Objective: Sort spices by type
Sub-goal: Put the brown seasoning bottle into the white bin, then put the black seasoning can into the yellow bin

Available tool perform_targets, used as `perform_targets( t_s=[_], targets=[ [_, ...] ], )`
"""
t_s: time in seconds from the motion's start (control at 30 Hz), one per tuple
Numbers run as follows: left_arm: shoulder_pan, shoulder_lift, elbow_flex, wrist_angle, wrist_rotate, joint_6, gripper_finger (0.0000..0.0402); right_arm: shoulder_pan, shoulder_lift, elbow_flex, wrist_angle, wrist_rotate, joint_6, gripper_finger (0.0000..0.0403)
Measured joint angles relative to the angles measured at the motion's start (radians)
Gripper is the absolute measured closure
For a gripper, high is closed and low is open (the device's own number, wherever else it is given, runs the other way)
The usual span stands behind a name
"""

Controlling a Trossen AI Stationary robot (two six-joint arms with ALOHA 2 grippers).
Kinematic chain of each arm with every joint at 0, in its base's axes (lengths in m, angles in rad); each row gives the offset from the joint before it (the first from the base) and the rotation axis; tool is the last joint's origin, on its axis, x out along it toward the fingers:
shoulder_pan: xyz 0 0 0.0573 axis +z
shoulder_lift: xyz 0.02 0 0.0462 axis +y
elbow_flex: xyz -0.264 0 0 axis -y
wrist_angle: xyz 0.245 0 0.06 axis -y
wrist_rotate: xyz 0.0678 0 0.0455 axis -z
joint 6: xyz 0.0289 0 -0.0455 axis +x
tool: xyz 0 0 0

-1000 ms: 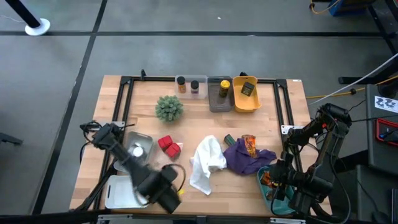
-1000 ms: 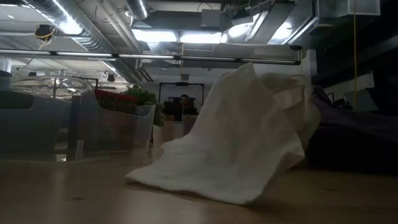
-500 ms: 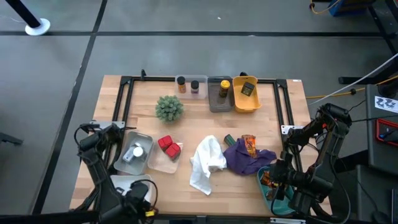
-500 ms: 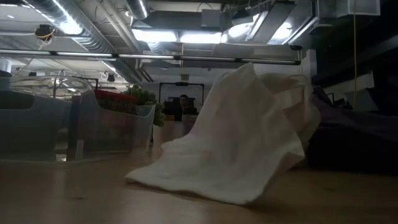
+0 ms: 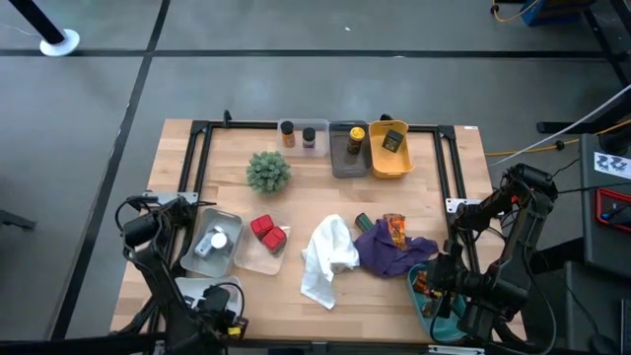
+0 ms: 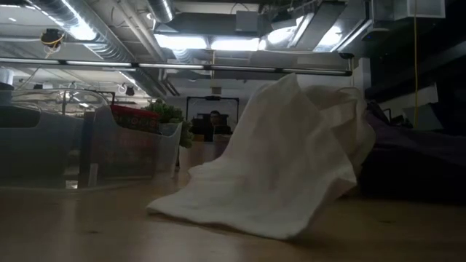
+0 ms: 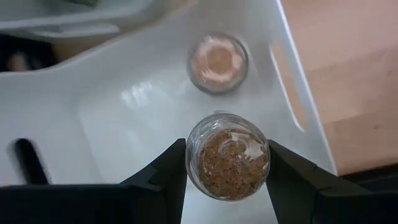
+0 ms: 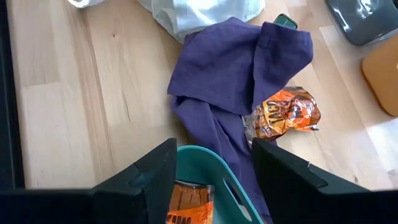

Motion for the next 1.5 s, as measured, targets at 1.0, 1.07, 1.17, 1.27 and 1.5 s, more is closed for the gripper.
perform_targets(
  t_s=[1.0, 1.07, 1.17, 1.27, 1.5],
  targets=[
    [0.054, -0.174, -0.076, 0.055, -0.087, 0.175, 0.0137, 0.000, 0.000, 0.000, 0.011, 0.019, -0.002, 0.0196],
    [0.061, -0.203, -0.074, 0.049, -0.156, 0.206, 0.0137, 0.000, 0.000, 0.000, 0.011, 0.046, -0.002, 0.0196],
    [0.078, -0.233, -0.074, 0.052, -0.292, 0.279, 0.0137, 0.000, 0.000, 0.000, 0.011, 0.085, -0.001, 0.0196],
    [0.112, -0.257, -0.074, 0.057, -0.422, 0.375, 0.0137, -0.019, 0.000, 0.000, 0.011, 0.130, -0.001, 0.0196],
    [0.219, -0.262, -0.074, 0.093, -0.506, 0.752, 0.0137, -0.165, 0.000, 0.000, 0.011, 0.148, 0.000, 0.0196]
  ],
)
